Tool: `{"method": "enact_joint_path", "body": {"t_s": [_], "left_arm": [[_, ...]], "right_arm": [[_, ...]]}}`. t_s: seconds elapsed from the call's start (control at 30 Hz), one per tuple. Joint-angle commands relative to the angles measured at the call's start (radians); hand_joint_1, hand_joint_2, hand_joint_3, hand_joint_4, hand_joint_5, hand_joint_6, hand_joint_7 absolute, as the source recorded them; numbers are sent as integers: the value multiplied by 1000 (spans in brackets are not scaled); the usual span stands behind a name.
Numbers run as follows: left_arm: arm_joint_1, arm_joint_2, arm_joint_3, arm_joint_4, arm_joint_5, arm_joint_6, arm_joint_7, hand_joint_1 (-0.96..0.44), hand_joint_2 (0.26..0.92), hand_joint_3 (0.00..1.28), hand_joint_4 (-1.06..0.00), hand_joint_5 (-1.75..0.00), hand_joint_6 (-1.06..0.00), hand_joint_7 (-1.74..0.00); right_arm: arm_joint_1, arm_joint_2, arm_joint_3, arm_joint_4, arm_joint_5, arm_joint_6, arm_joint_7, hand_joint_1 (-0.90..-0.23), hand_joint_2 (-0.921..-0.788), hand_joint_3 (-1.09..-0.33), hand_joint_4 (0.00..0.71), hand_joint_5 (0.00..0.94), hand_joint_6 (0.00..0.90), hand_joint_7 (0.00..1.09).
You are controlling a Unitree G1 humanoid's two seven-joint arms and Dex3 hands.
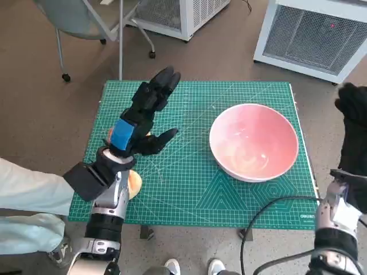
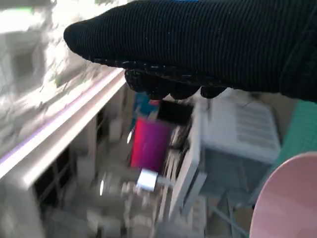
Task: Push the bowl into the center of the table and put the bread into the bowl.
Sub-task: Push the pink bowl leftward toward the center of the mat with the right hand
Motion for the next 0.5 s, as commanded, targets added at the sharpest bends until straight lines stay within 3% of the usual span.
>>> {"method": "enact_joint_path", "body": {"t_s": [0.03, 0.33, 0.5], "left_arm": [[-19, 6, 6, 4, -8, -12, -2, -582, 921, 337, -197, -1, -118, -301], [-17, 11, 9, -1, -11, -11, -7, -580, 921, 336, -198, -1, -122, -298], [-14, 17, 14, -8, -16, -9, -13, -580, 921, 335, -198, -1, -129, -298]], "right_arm": [[-17, 15, -5, 101, -10, 17, -43, -555, -921, -759, 166, 8, 42, 517], [-41, 24, 21, 205, -45, 69, -84, -533, -921, -803, 174, 8, 64, 497], [-63, 44, 24, 239, -50, 118, -104, -517, -921, -832, 190, 8, 96, 460]]}}
